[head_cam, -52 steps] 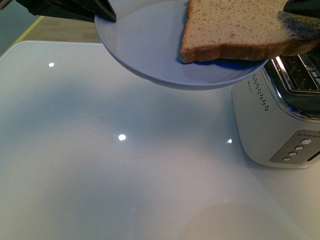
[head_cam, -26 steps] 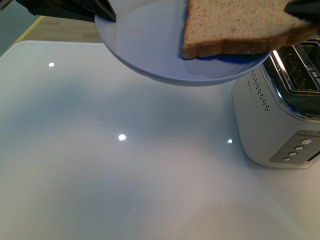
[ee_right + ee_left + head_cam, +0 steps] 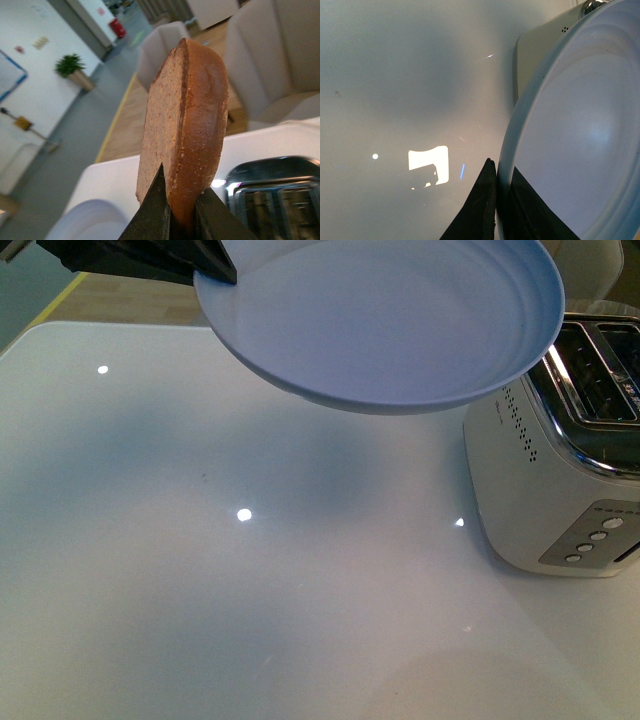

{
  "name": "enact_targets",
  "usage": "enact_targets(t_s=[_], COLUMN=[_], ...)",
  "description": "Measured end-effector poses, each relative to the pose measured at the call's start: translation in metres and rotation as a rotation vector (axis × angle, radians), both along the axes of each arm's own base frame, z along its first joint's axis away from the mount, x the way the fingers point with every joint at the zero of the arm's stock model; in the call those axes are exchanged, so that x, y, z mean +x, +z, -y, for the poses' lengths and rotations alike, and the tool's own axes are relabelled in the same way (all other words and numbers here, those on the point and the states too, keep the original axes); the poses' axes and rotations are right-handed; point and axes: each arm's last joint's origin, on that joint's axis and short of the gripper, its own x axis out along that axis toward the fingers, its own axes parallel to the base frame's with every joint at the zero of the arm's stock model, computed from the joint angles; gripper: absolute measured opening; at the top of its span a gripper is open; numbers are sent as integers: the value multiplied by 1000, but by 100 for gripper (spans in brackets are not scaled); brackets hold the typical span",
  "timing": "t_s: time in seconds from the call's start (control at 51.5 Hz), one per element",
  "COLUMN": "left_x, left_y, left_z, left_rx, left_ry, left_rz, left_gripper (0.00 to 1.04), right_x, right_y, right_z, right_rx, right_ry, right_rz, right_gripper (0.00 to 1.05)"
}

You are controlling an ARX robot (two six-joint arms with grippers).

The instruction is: Left arm holds plate, right arm toasts bread

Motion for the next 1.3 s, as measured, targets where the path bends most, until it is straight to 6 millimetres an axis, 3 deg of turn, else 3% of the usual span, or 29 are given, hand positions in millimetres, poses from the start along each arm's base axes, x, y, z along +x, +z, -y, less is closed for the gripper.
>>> enact_targets(t_s=[0.097,0.175,0.33,0.563,1.3], left_x=[0,0,-1,-2,-4], left_y=[0,0,-2,-5,-6], left_z=[0,0,-1,-1,-1], left_rx=[-1,0,0,3,-5], left_ry=[0,0,0,-1,-8], left_rz=[1,0,-4,-13,-16], left_gripper=[3,3,3,3,3], right_x=[9,17,24,23,19], right_y=[-1,-15,-44,-65,-98], right_z=[1,-3,-20,-24,-32], right_rx=[-177,-369,-565,-652,-695], right_ry=[-88,-120,-65,-63,12], right_rz=[-16,-79,-159,-246,-421], right_gripper=[3,3,3,3,3])
